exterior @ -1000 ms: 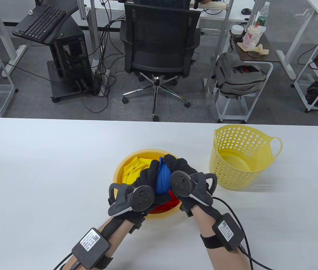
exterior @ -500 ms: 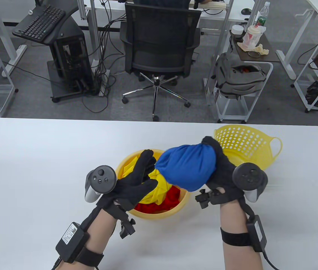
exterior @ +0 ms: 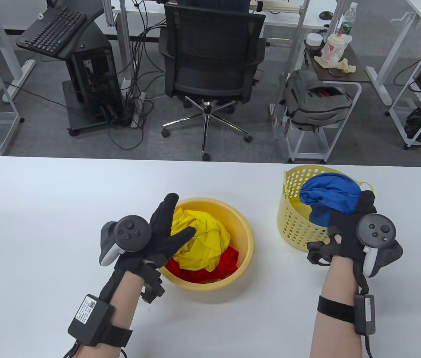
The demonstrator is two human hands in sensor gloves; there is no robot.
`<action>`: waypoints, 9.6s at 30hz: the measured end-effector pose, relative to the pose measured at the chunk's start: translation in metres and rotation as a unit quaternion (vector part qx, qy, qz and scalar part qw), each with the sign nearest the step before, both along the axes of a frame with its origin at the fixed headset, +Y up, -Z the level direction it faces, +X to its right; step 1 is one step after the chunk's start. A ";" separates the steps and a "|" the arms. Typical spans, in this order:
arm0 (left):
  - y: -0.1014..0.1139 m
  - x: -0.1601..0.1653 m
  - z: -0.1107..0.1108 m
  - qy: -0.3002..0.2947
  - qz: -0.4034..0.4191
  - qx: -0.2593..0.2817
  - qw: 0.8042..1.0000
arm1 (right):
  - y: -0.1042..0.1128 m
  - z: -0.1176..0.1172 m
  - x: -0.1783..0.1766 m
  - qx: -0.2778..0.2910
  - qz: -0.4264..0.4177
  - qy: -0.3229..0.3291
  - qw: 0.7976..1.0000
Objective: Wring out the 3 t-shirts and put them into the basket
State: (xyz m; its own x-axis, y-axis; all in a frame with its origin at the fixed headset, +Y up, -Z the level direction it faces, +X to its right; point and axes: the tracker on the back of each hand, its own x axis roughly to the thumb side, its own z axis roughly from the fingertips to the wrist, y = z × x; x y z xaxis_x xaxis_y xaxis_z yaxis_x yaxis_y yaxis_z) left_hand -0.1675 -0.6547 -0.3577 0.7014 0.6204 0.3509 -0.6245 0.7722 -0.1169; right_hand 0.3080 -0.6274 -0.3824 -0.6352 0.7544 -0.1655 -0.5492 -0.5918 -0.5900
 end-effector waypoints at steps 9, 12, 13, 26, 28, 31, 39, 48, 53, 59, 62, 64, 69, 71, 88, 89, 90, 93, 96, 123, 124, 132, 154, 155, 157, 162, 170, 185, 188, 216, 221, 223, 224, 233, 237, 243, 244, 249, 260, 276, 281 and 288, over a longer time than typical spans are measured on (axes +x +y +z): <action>-0.037 0.039 -0.012 0.100 -0.374 -0.024 0.922 | 0.036 0.019 -0.045 0.114 0.017 0.090 0.989; -0.050 0.043 -0.019 0.108 -0.400 -0.065 0.908 | 0.036 0.017 -0.057 0.116 0.030 0.112 0.986; -0.051 0.042 -0.020 0.114 -0.396 -0.062 0.909 | 0.035 0.017 -0.059 0.114 0.030 0.118 0.986; 0.037 -0.009 -0.009 0.143 0.041 -0.011 0.989 | 0.038 0.017 -0.083 0.116 0.019 0.183 0.976; 0.055 -0.012 -0.009 0.114 0.110 -0.014 0.987 | 0.037 0.016 -0.093 0.110 0.031 0.235 0.965; 0.087 -0.014 -0.009 0.069 0.204 -0.015 0.976 | 0.030 0.009 -0.118 0.040 0.028 0.374 0.926; 0.156 0.012 0.014 -0.036 0.306 -0.003 0.951 | 0.005 0.005 -0.194 -0.047 -0.033 0.572 0.818; 0.166 0.051 0.038 -0.219 0.379 -0.028 0.899 | -0.005 0.018 -0.222 0.009 -0.085 0.503 0.860; 0.157 -0.010 0.042 -0.102 0.350 0.096 0.926 | 0.009 0.002 -0.158 0.034 -0.193 0.423 0.885; 0.095 -0.031 0.027 0.149 0.017 0.185 0.971 | 0.017 0.004 -0.129 0.034 -0.293 0.403 0.866; 0.067 0.002 0.021 0.073 0.029 0.128 0.989 | 0.013 0.003 -0.136 0.028 -0.290 0.392 0.873; 0.050 0.030 0.020 0.014 0.022 0.071 0.997 | 0.010 0.002 -0.140 0.014 -0.311 0.402 0.861; 0.008 0.093 0.015 -0.044 -0.135 0.007 0.990 | 0.015 0.010 -0.145 0.040 -0.397 0.436 0.806; -0.008 0.103 0.008 -0.039 -0.124 -0.001 0.992 | 0.019 0.016 -0.150 0.037 -0.433 0.474 0.766; 0.003 0.041 0.006 -0.160 0.469 0.006 0.868 | -0.026 0.011 -0.203 -0.076 -0.372 0.522 0.763; 0.003 0.042 0.008 -0.168 0.475 -0.003 0.864 | -0.033 0.009 -0.209 -0.098 -0.403 0.561 0.716; 0.001 0.042 0.007 -0.173 0.474 -0.009 0.864 | -0.036 0.007 -0.213 -0.107 -0.431 0.578 0.684; 0.001 0.039 0.006 -0.178 0.412 -0.001 0.893 | -0.038 0.005 -0.217 -0.119 -0.447 0.622 0.632; 0.005 0.033 0.008 -0.121 0.311 0.045 0.942 | -0.032 0.002 -0.211 -0.064 -0.441 0.615 0.651; -0.017 0.032 -0.006 -0.256 0.499 -0.166 0.811 | -0.003 0.008 -0.189 0.059 -0.230 0.619 0.749; -0.016 0.034 -0.005 -0.261 0.497 -0.167 0.811 | -0.005 0.005 -0.189 0.050 -0.257 0.626 0.735; -0.016 0.034 -0.006 -0.288 0.451 -0.162 0.829 | -0.011 -0.004 -0.177 -0.002 -0.320 0.581 0.748; 0.010 0.075 0.027 -0.108 -0.053 0.095 0.988 | -0.013 -0.002 -0.174 -0.122 -0.172 0.481 0.851; 0.008 0.071 0.022 -0.113 0.002 0.065 0.991 | -0.014 -0.002 -0.174 -0.105 -0.186 0.482 0.849; 0.004 0.059 0.014 -0.105 0.096 0.029 0.989 | -0.016 -0.004 -0.175 -0.051 -0.241 0.518 0.819; -0.014 0.021 -0.005 -0.109 0.300 -0.081 0.944 | -0.011 -0.004 -0.182 -0.003 -0.348 0.668 0.658; -0.027 0.012 -0.013 -0.188 0.439 -0.219 0.851 | 0.008 0.044 -0.227 0.097 0.295 0.506 0.804; -0.018 0.028 -0.008 -0.230 0.185 -0.240 0.925 | -0.009 0.051 -0.239 0.148 0.449 0.419 0.775; -0.016 0.028 -0.007 -0.239 0.198 -0.243 0.919 | -0.010 0.041 -0.234 0.120 0.345 0.479 0.798; 0.008 0.074 0.025 0.025 -0.219 0.162 0.962 | -0.003 0.036 -0.235 0.061 0.387 0.297 0.871; 0.004 0.083 0.028 0.051 -0.281 0.205 0.936 | -0.007 0.028 -0.230 0.012 0.322 0.320 0.891; 0.002 0.084 0.027 0.058 -0.297 0.212 0.929 | -0.010 0.027 -0.231 -0.002 0.312 0.314 0.897; 0.000 0.084 0.027 0.057 -0.285 0.210 0.934 | -0.010 0.026 -0.232 -0.004 0.312 0.314 0.897; -0.009 0.087 0.026 0.082 -0.316 0.229 0.917 | -0.025 0.017 -0.233 -0.050 0.241 0.310 0.918; -0.011 0.089 0.026 0.083 -0.325 0.228 0.914 | -0.029 0.013 -0.231 -0.074 0.221 0.315 0.920; -0.009 0.092 0.027 0.091 -0.347 0.235 0.903 | -0.030 0.012 -0.232 -0.076 0.213 0.307 0.925; -0.009 0.092 0.027 0.090 -0.347 0.235 0.903 | -0.032 0.011 -0.232 -0.079 0.211 0.309 0.924; -0.003 0.092 0.030 0.091 -0.349 0.237 0.902 | -0.029 0.011 -0.230 -0.077 0.203 0.318 0.923; 0.000 0.086 0.028 0.079 -0.342 0.226 0.909 | -0.032 0.008 -0.228 -0.064 0.183 0.327 0.925; 0.018 0.064 0.028 0.014 -0.243 0.193 0.950 | -0.014 0.014 -0.214 -0.035 0.118 0.364 0.923; 0.027 0.047 0.026 -0.007 -0.135 0.150 0.979 | 0.010 0.010 -0.173 0.023 0.053 0.319 0.946; -0.008 0.054 0.005 0.001 -0.351 0.026 0.936 | 0.026 0.006 -0.059 0.088 -0.021 0.107 0.990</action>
